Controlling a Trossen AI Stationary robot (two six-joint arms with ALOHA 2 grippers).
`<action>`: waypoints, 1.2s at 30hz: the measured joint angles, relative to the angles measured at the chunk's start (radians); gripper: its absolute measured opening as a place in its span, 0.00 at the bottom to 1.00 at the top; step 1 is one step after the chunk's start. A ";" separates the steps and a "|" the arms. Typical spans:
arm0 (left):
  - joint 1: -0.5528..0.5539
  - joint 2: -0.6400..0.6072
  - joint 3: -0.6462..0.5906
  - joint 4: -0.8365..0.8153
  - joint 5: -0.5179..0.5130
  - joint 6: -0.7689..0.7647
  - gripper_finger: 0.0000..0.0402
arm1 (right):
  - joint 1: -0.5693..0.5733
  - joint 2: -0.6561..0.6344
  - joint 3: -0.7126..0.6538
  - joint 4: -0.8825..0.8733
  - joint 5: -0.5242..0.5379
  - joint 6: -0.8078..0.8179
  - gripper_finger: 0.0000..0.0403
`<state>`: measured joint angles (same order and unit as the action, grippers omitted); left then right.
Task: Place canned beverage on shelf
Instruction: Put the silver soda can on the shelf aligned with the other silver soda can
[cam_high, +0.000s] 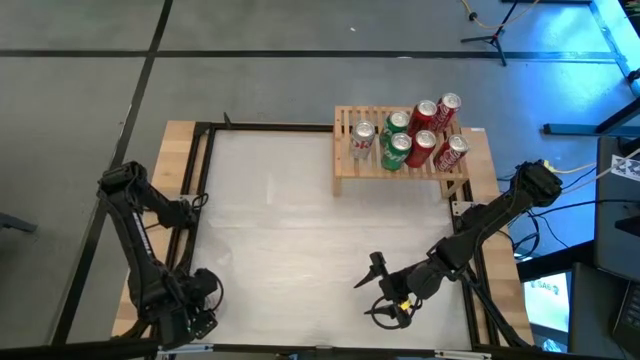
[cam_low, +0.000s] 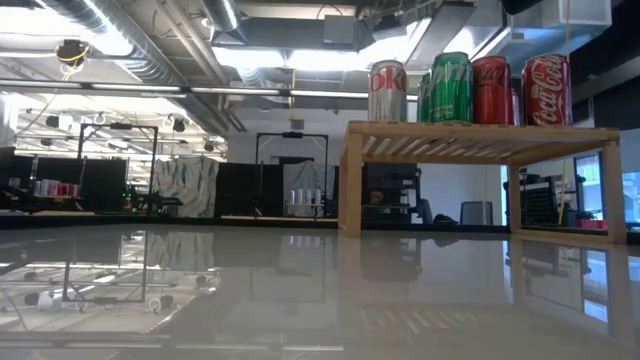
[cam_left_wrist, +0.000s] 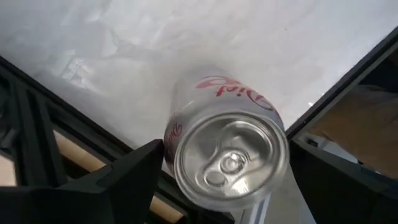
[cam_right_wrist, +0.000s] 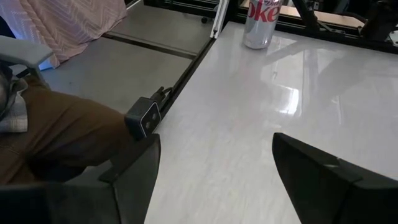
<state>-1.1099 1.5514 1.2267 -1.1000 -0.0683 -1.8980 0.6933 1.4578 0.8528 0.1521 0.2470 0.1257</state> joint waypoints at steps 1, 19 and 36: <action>0.000 0.000 -0.009 0.004 0.003 0.000 0.83 | 0.000 0.000 0.000 0.000 0.000 0.000 0.75; 0.037 0.000 -0.113 0.116 -0.011 -0.003 0.76 | 0.000 0.000 0.000 0.000 0.015 0.000 0.75; 0.328 0.001 -0.115 0.293 -0.142 0.566 0.72 | 0.046 -0.012 0.012 -0.204 0.017 0.241 0.75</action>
<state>-0.7821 1.5528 1.1122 -0.8072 -0.2102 -1.3315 0.7394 1.4461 0.8651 -0.0521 0.2642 0.3665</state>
